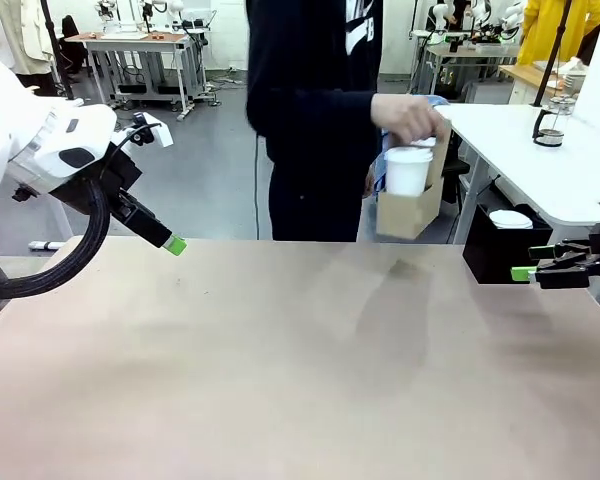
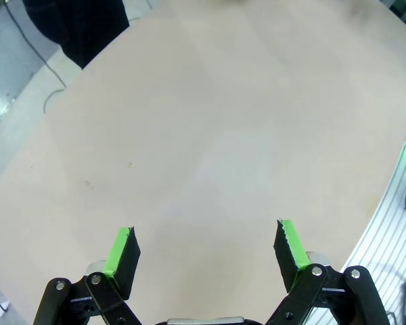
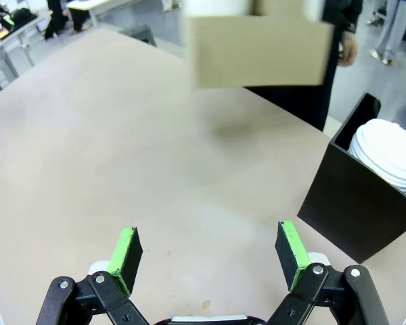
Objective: Pour a drink into a cup and package it in a carrier.
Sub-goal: Insert the held 600 ml Paper Cup into the Cup Carrier.
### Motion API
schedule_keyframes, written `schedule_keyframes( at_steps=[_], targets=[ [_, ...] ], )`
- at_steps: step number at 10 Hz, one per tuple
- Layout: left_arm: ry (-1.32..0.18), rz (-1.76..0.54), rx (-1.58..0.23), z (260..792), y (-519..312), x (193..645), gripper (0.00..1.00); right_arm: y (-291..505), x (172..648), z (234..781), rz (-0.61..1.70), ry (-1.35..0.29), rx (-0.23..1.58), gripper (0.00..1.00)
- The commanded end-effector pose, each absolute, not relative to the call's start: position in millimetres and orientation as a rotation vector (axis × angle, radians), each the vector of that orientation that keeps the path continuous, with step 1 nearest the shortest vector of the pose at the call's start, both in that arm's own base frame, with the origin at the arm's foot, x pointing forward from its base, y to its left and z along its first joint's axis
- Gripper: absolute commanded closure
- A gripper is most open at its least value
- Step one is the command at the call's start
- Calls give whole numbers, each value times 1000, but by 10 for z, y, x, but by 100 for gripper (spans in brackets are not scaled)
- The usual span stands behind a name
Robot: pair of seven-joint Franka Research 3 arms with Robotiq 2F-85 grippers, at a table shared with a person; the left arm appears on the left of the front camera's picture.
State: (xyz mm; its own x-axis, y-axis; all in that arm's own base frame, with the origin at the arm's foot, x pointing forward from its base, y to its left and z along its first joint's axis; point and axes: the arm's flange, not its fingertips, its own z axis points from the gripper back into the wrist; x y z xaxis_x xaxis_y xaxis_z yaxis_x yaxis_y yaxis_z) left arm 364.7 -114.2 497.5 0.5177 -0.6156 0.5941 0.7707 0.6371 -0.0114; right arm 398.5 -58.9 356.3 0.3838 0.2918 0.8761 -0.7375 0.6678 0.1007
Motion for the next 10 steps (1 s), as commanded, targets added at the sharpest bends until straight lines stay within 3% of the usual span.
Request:
schedule_keyframes(
  at_steps=[1,10],
  targets=[
    [-591,-833,-296,4970,-1142,3629,0,-599,3989,3576,706,-974,518,0],
    [-591,-833,-296,4970,-1142,3629,0,-599,3989,3576,706,-974,518,0]
  ],
)
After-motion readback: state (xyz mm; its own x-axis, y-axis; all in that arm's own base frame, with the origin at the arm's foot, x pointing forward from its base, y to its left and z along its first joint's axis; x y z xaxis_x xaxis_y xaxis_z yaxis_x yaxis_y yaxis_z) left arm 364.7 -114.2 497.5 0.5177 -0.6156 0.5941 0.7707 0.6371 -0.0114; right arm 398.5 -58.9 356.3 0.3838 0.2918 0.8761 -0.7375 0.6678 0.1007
